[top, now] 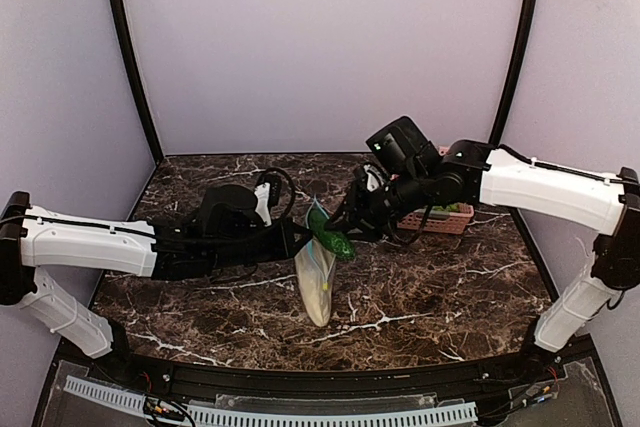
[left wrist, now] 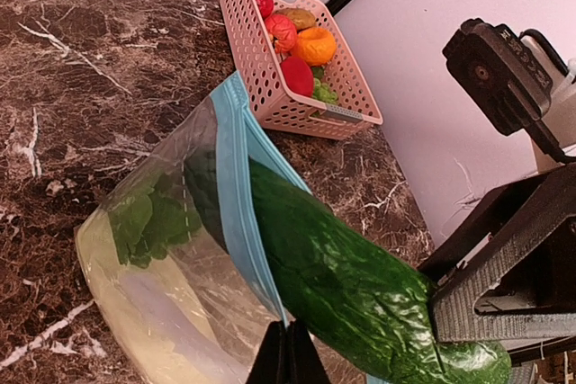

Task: Place the food in the zip-top bag and seal the zipper
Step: Place the fake vegetable in the zipper food storage bag.

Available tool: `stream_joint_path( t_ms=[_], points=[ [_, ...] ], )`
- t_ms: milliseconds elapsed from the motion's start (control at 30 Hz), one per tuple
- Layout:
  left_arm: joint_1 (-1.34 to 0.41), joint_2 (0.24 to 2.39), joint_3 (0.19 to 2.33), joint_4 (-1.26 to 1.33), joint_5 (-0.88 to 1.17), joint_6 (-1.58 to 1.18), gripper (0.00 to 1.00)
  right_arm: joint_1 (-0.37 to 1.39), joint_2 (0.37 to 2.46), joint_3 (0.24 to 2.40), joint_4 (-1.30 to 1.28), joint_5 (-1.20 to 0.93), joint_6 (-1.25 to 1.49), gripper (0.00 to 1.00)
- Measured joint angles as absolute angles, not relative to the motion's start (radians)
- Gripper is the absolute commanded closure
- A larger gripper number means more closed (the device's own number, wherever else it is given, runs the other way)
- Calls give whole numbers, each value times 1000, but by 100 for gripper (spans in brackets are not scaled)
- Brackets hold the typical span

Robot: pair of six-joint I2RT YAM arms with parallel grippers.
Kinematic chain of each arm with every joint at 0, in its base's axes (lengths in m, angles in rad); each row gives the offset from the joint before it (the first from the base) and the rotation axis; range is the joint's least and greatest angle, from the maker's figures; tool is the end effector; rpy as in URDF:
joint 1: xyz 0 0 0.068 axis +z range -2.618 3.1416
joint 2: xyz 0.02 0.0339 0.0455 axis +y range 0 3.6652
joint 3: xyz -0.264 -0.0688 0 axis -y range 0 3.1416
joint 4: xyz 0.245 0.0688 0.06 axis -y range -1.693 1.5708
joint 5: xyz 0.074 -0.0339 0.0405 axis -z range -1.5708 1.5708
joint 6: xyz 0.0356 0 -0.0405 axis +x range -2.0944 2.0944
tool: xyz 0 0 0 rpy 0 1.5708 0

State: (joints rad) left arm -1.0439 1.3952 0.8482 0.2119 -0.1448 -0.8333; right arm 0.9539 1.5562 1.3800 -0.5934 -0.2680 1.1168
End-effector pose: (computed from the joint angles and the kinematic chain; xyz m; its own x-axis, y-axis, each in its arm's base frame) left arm 0.1641 -0.2718 0.2613 -0.6936 -0.2643 -0.6702 0.4067 0.6242 -0.6671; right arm 0.1923 0.2874 0.3182 -0.9823 0.1130 -0.1494 -0.0314 0.6867 0.7262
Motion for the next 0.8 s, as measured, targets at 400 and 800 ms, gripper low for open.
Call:
stream_joint_path(
  t_ms=[400,800],
  points=[
    [-1044,1412,848,213,-135,-830,99,980,1707,1528,-706,-132,1104,92],
    [-1043,1419,848,241,-124,-832,99,1041,1753,1573,-759,46,1097,93]
  ],
)
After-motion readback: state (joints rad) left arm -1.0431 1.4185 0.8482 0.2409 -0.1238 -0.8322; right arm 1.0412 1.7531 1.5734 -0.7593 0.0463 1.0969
